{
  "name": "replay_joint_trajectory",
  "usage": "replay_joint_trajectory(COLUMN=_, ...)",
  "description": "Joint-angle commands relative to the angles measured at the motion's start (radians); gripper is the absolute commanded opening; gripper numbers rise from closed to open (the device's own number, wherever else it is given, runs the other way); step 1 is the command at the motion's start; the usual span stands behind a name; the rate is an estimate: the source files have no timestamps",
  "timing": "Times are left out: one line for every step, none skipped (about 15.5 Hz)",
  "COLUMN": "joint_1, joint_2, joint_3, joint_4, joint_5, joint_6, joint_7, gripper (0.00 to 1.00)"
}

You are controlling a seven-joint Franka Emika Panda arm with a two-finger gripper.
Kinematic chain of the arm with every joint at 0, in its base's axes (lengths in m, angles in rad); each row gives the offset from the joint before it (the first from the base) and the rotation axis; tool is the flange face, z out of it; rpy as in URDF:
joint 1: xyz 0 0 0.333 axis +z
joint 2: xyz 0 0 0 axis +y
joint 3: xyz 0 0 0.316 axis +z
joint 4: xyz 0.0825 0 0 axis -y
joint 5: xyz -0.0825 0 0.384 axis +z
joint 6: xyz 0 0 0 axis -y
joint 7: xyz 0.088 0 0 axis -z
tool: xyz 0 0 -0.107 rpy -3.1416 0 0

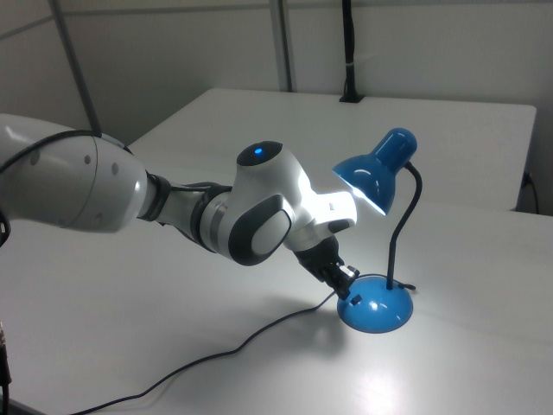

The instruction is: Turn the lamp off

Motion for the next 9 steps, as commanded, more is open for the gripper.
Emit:
replay_joint_trajectory(joint_1=-0.008, joint_2=0.036, joint_3=-0.005, joint_4=0.01, joint_5=-0.003, joint_6=0.086, joint_7=0.014, gripper=0.0)
replay_joint_trajectory(joint_1=-0.008, joint_2=0.044, joint_3=-0.005, joint_4=0.012, joint_5=-0.006, joint_6=0.088, joint_7=0.012, gripper=0.0)
replay_joint_trajectory(joint_1=-0.008, joint_2=0.051, joint_3=-0.005, joint_4=0.012, joint_5=-0.006, joint_6=0.088, joint_7=0.012, gripper=0.0)
replay_joint_trajectory(joint_1=-0.008, joint_2=0.054, joint_3=-0.005, joint_4=0.012, joint_5=-0.008, joint_6=0.088, joint_7=0.012, gripper=0.0)
replay_joint_trajectory(joint_1=-0.008, joint_2=0.055, joint_3=-0.007, joint_4=0.012, joint_5=-0.008, joint_6=0.088, joint_7=0.012, gripper=0.0)
replay_joint_trajectory(joint_1=-0.008, joint_2=0.058, joint_3=-0.007, joint_4=0.01, joint_5=-0.009, joint_6=0.088, joint_7=0.012, gripper=0.0)
replay_joint_trajectory(joint_1=-0.009, joint_2=0.058, joint_3=-0.005, joint_4=0.01, joint_5=-0.009, joint_6=0.088, joint_7=0.012, gripper=0.0)
replay_joint_trajectory(joint_1=-0.009, joint_2=0.058, joint_3=-0.007, joint_4=0.009, joint_5=-0.009, joint_6=0.087, joint_7=0.012, gripper=0.0)
replay_joint_trajectory(joint_1=-0.011, joint_2=0.056, joint_3=-0.007, joint_4=0.009, joint_5=-0.009, joint_6=0.081, joint_7=0.009, gripper=0.0)
